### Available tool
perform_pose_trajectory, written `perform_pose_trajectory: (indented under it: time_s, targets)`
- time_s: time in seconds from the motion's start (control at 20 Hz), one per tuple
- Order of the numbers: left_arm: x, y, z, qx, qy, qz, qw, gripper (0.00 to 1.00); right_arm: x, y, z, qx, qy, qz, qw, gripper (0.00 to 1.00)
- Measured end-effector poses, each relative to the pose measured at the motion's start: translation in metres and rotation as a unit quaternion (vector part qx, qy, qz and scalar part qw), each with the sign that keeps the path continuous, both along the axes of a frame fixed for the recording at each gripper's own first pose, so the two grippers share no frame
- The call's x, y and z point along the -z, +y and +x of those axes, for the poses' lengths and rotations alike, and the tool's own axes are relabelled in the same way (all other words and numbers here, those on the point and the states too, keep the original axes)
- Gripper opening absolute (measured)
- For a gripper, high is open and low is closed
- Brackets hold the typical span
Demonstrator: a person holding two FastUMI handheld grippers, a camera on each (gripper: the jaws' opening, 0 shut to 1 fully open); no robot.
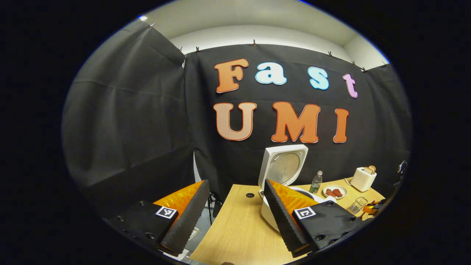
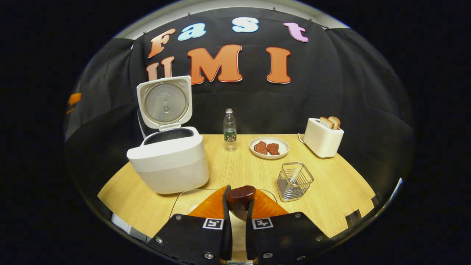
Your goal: Close the left gripper, press the button to open the rice cooker; take a wooden spoon from the chopstick holder with the right hand, scoop a spoonful of rice and pour it into the rice cooker, then put the wooden spoon back into the chopstick holder.
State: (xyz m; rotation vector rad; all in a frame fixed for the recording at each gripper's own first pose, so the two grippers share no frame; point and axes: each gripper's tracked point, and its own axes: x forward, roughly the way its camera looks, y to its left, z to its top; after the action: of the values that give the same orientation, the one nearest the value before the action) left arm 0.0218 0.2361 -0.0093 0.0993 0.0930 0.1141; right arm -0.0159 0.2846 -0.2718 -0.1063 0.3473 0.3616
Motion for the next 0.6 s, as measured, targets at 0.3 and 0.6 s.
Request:
perform_pose_trajectory:
  time_s: [0.3, 0.6]
  targets:
    - [0.012, 0.010, -0.006, -0.003, 0.008, -0.009, 1.000, 1.00, 0.011, -0.004, -0.009, 0.019, 0.002, 0.057, 0.998, 0.14]
    - [0.015, 0.010, -0.005, 0.001, 0.010, -0.012, 1.000, 1.00, 0.012, -0.013, -0.023, 0.059, 0.009, 0.121, 0.991, 0.14]
